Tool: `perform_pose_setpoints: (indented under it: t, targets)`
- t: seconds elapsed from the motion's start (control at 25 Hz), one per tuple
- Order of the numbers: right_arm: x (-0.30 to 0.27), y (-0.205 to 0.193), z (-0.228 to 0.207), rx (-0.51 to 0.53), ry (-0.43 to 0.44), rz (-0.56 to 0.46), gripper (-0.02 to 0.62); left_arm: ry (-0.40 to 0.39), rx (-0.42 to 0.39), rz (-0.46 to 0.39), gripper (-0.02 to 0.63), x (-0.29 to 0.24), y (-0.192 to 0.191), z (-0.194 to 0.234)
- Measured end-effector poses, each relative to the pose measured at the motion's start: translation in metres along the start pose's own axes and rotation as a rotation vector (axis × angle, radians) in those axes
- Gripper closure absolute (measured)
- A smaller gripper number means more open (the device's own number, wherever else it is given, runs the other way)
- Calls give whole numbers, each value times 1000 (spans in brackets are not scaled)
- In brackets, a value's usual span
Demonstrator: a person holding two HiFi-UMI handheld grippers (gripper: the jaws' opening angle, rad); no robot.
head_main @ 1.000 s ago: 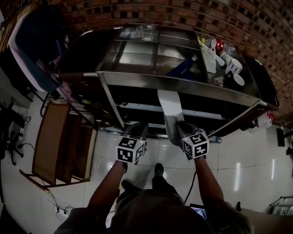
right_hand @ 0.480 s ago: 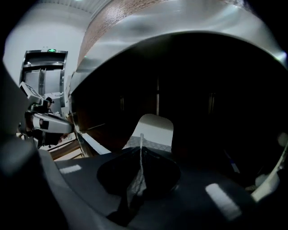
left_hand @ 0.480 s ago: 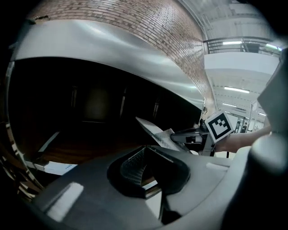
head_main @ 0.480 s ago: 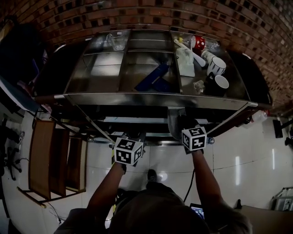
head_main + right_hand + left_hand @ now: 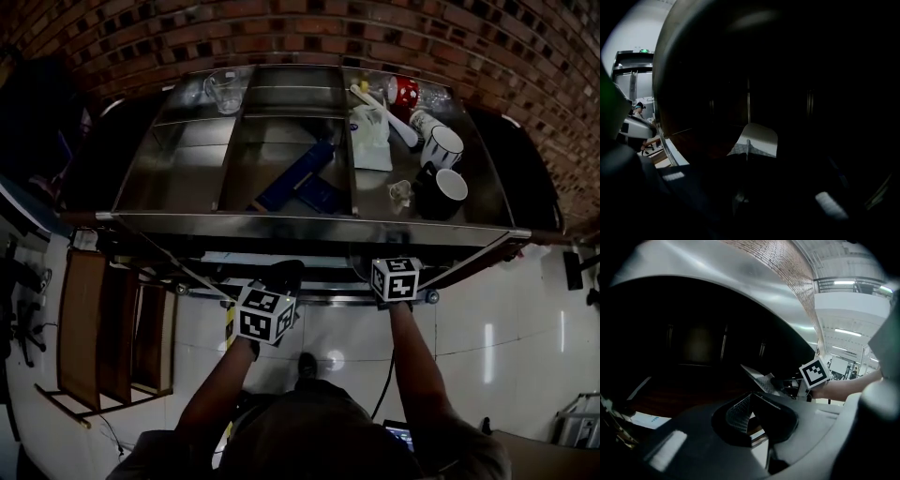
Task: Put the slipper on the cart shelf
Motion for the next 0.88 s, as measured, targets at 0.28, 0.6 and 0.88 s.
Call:
perform_pose_setpoints:
  t: [0.28,0.6,0.88]
  targets:
    - [-16,2,0,-7,17,-11,577,27,6,-1,598,0,3,6]
    - [30,10,14,-28,-14,-94,511,35,3,-42,598,36,5,10]
    - [107,30,85,-46,10,-212,568,-34,-60,-94,598,89,9,-5]
Point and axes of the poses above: the fingertips, and each gripper's own axes: x backward along the fingers, z to its left, y out of its top, the point moved 1 cm from there along x, backward along the fingers, and after that the axes turned 9 degrees about z, right-handed, at the moved point
